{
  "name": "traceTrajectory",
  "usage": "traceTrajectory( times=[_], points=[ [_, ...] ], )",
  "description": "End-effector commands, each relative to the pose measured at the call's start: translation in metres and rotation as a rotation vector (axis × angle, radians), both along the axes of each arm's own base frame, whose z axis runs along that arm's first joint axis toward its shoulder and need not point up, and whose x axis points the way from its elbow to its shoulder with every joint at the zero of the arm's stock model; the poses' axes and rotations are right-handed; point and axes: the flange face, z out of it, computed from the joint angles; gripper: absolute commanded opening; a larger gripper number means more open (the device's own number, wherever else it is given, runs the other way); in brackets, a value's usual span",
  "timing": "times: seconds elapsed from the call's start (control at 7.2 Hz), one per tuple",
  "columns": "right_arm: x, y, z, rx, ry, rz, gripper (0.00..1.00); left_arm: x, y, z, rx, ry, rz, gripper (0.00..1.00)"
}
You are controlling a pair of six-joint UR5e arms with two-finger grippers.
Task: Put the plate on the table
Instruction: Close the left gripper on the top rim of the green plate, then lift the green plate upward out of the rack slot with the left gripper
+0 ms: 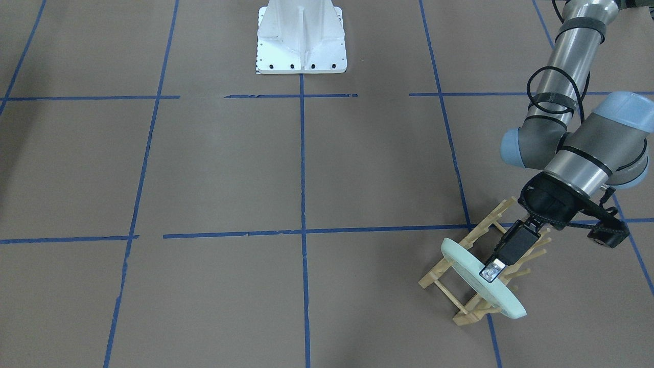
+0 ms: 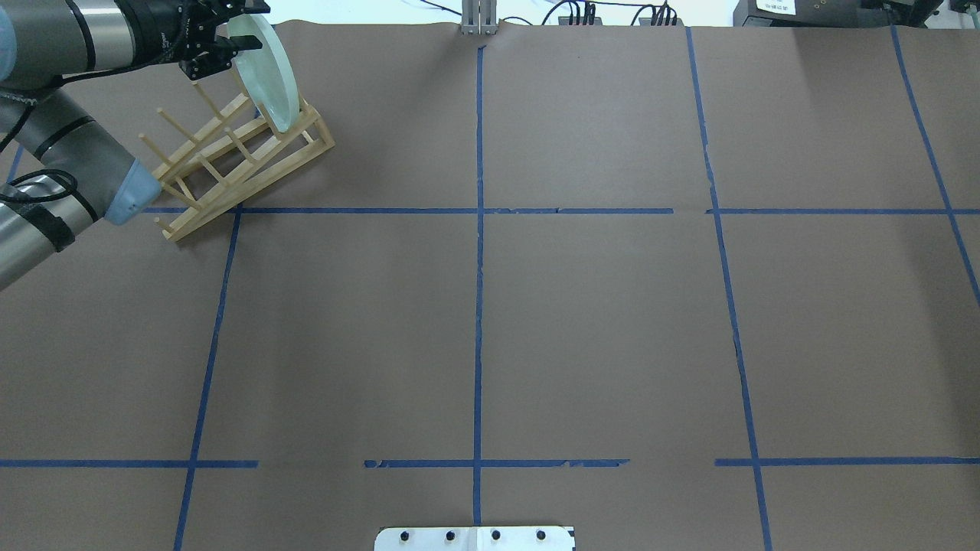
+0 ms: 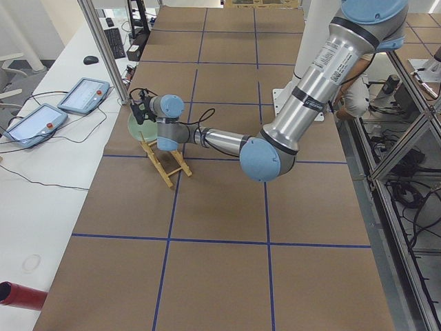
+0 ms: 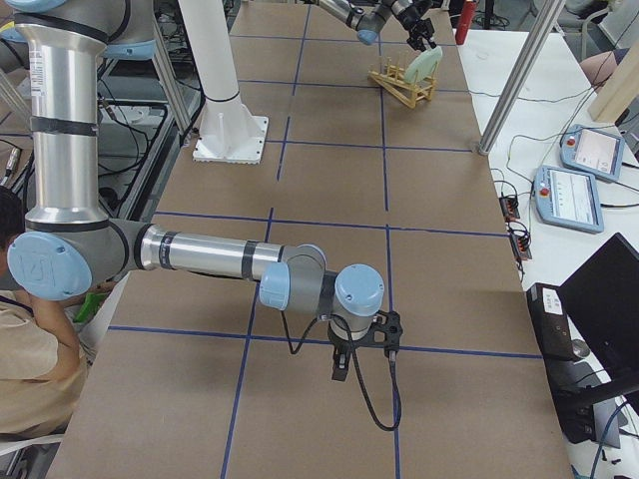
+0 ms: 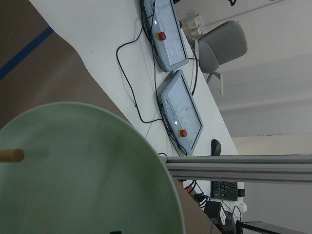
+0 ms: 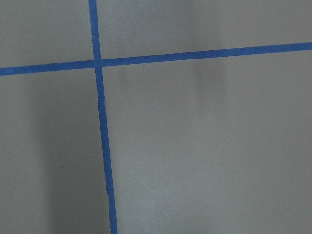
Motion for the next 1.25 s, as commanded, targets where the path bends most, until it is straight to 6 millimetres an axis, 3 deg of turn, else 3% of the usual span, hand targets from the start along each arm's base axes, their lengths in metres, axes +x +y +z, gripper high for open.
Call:
traceTrajectory(
  times=[0.0, 0.14, 0.28, 0.42, 0.69, 0.83, 0.97, 1.11],
  points=[
    [0.000, -0.001, 0.000, 0.001, 0.000, 0.000, 1.00, -0.004, 0.000, -0.007, 0.069, -0.041, -0.010, 0.00],
    [0.000, -0.001, 0.000, 0.001, 0.000, 0.000, 1.00, -0.021, 0.003, -0.025, 0.108, -0.026, -0.028, 0.00],
    [0.000, -0.001, 0.000, 0.001, 0.000, 0.000, 1.00, -0.055, 0.006, -0.055, 0.145, -0.010, -0.067, 0.00],
    [0.000, 0.000, 0.000, -0.001, 0.000, 0.000, 1.00, -0.074, 0.011, -0.075, 0.176, 0.004, -0.090, 0.00],
    [0.000, -0.001, 0.000, 0.001, 0.000, 0.000, 1.00, -0.089, 0.042, -0.129, 0.158, 0.008, -0.085, 0.00],
    [0.000, 0.000, 0.000, -0.001, 0.000, 0.000, 1.00, -0.083, 0.065, -0.167, 0.051, -0.044, -0.049, 0.00],
    [0.000, -0.001, 0.000, 0.001, 0.000, 0.000, 1.00, -0.048, 0.087, -0.183, -0.068, -0.116, 0.022, 0.00],
    [0.000, 0.000, 0.000, -0.001, 0.000, 0.000, 1.00, 0.017, 0.098, -0.191, -0.207, -0.227, 0.127, 0.00]
  ],
)
